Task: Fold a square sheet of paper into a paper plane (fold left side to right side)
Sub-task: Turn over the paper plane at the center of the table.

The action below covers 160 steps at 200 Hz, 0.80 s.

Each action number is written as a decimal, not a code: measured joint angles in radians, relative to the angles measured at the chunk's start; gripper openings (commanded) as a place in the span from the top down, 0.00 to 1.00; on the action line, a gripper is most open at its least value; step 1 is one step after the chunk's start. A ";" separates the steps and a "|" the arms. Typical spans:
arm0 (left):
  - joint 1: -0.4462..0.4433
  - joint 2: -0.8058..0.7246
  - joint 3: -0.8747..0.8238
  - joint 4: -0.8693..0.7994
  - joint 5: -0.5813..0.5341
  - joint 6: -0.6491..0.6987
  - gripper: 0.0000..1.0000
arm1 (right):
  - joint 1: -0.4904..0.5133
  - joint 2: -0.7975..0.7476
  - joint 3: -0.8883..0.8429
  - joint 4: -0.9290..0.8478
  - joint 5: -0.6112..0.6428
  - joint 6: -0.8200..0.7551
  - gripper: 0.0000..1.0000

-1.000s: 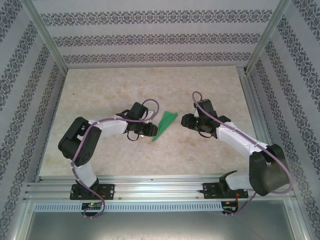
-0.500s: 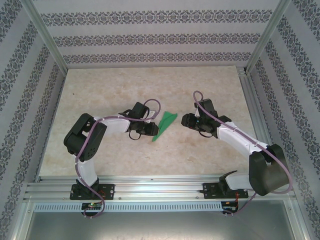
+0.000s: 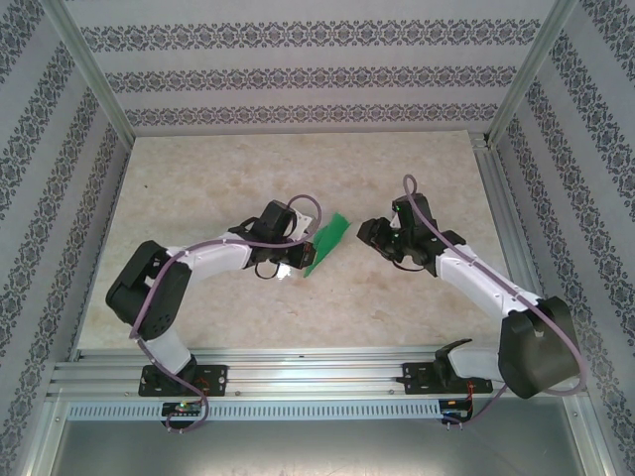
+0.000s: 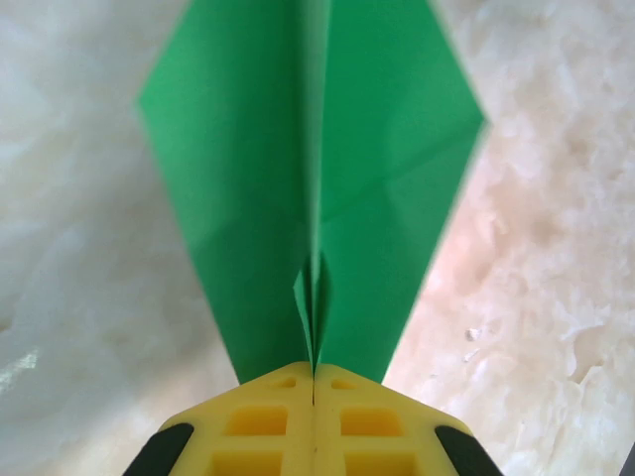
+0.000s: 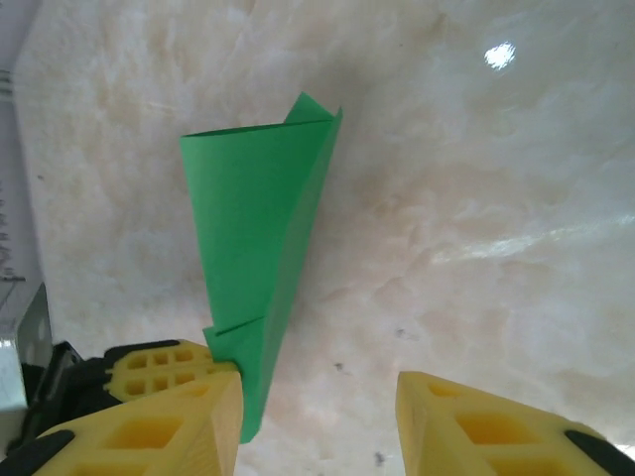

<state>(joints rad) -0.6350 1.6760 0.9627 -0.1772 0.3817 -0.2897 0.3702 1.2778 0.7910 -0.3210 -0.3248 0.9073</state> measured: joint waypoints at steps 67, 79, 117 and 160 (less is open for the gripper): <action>-0.217 -0.193 -0.044 -0.015 -0.435 0.175 1.00 | 0.008 -0.076 0.039 -0.073 -0.085 0.404 0.52; -0.240 -0.193 -0.048 -0.019 -0.498 0.201 1.00 | 0.018 -0.076 0.100 -0.139 -0.066 0.402 0.52; -0.280 -0.193 -0.048 -0.029 -0.623 0.260 1.00 | 0.066 -0.080 0.196 -0.212 0.009 0.391 0.53; -0.309 -0.159 -0.043 -0.031 -0.673 0.291 1.00 | 0.151 0.028 0.256 -0.248 0.097 0.377 0.54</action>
<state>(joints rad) -0.9436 1.5166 0.9192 -0.2077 -0.2916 0.0013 0.5217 1.3056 1.0470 -0.5694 -0.2276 1.2846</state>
